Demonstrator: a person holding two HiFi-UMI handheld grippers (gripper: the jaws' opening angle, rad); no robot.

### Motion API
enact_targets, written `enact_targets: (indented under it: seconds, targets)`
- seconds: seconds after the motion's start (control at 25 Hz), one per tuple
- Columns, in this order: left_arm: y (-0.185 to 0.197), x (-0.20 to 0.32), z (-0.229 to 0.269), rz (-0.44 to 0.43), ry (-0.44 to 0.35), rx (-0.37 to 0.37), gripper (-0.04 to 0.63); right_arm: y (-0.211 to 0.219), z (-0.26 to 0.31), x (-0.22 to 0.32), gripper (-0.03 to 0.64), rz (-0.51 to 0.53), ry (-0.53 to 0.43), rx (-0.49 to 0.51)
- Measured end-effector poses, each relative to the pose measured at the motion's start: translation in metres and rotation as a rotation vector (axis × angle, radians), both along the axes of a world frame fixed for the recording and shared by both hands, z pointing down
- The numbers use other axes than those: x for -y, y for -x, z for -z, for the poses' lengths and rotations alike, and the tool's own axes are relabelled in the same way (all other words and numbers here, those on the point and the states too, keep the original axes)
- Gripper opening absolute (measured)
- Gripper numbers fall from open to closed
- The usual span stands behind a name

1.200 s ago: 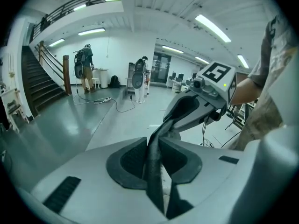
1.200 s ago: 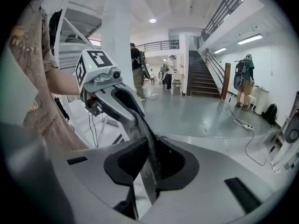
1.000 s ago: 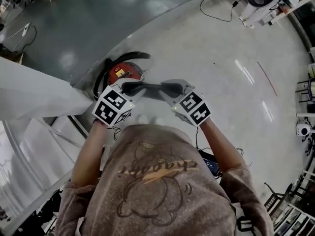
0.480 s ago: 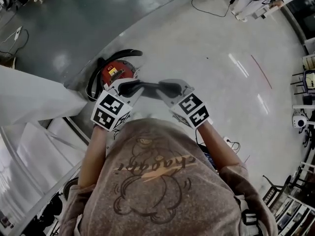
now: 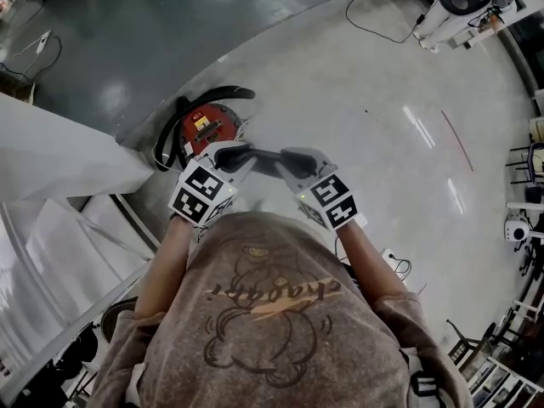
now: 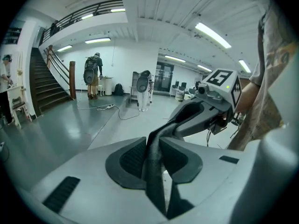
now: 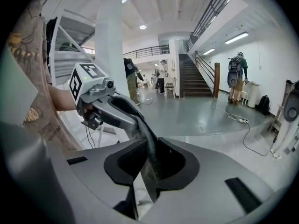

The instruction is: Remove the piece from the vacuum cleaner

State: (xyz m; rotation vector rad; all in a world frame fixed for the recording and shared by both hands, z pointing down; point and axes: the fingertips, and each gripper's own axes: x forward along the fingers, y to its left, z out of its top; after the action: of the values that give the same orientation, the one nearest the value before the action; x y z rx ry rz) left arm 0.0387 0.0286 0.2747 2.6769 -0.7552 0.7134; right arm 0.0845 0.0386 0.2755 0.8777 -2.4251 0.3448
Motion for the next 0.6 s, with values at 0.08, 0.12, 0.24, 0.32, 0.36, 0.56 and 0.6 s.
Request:
enact_targets:
  seconds: [0.08, 0.12, 0.24, 0.32, 0.36, 0.56, 0.6]
  targets:
    - [0.002, -0.001, 0.001, 0.010, 0.000, -0.004, 0.080, 0.001, 0.001, 0.000, 0.063, 0.007, -0.004, 0.002]
    - [0.003, -0.002, 0.001, 0.017, -0.001, -0.006, 0.078, 0.003, 0.001, 0.000, 0.063, 0.013, -0.006, 0.002]
    - [0.007, -0.003, 0.002, 0.039, -0.002, -0.012, 0.078, 0.007, 0.002, 0.001, 0.063, 0.030, -0.010, 0.004]
    - [0.009, -0.003, 0.002, 0.051, -0.001, -0.016, 0.078, 0.008, 0.002, 0.002, 0.063, 0.040, -0.011, 0.005]
    - [0.010, -0.003, 0.002, 0.056, 0.001, -0.019, 0.078, 0.009, 0.003, 0.002, 0.063, 0.043, -0.009, 0.006]
    - [0.012, -0.003, 0.000, 0.081, 0.013, -0.034, 0.080, 0.010, 0.001, 0.004, 0.063, 0.064, -0.002, 0.001]
    - [0.011, -0.003, 0.000, 0.084, 0.014, -0.034, 0.078, 0.009, 0.001, 0.004, 0.063, 0.070, -0.003, -0.001]
